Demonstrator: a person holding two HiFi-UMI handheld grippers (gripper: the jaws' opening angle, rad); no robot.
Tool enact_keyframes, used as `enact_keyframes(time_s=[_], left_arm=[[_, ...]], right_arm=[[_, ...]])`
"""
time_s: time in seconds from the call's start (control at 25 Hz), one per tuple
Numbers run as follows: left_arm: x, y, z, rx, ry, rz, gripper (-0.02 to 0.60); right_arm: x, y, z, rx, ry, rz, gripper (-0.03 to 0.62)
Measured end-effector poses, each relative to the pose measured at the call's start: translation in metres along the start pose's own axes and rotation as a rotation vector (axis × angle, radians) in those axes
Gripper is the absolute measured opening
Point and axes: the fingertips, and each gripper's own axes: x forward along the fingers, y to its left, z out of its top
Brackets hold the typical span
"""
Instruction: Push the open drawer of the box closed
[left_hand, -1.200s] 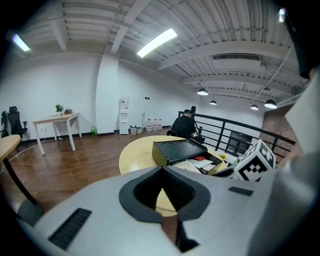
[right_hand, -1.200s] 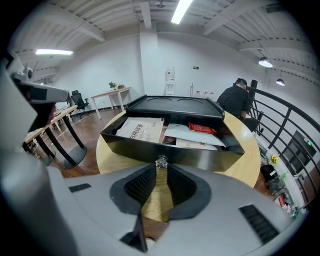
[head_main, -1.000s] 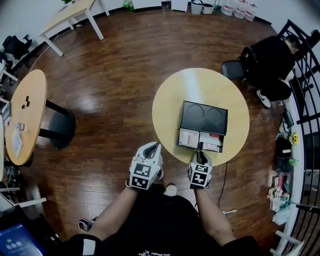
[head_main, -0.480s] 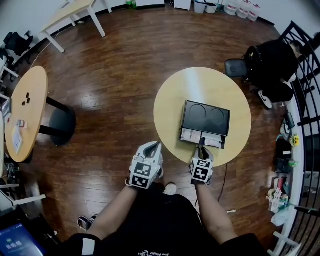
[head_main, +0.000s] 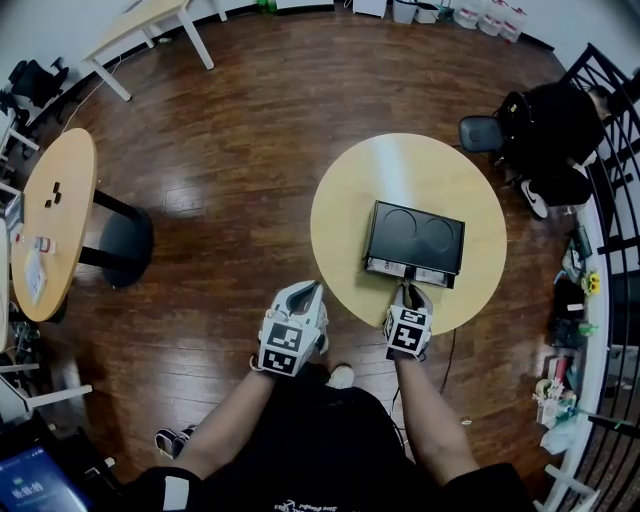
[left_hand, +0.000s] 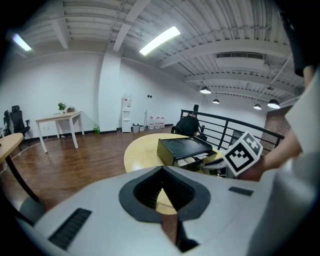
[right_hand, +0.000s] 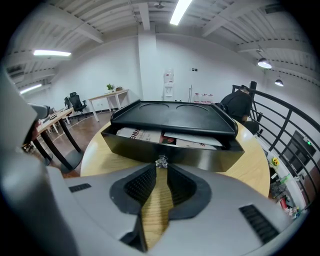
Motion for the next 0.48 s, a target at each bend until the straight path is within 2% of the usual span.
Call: enact_keyframes(time_s=[0.48], left_arm=[[-0.001, 0.012, 0.004, 0.014, -0.012, -0.001, 0.000]], right_arm=[[0.014, 0.001, 0.023, 0.039, -0.015, -0.008, 0.071]])
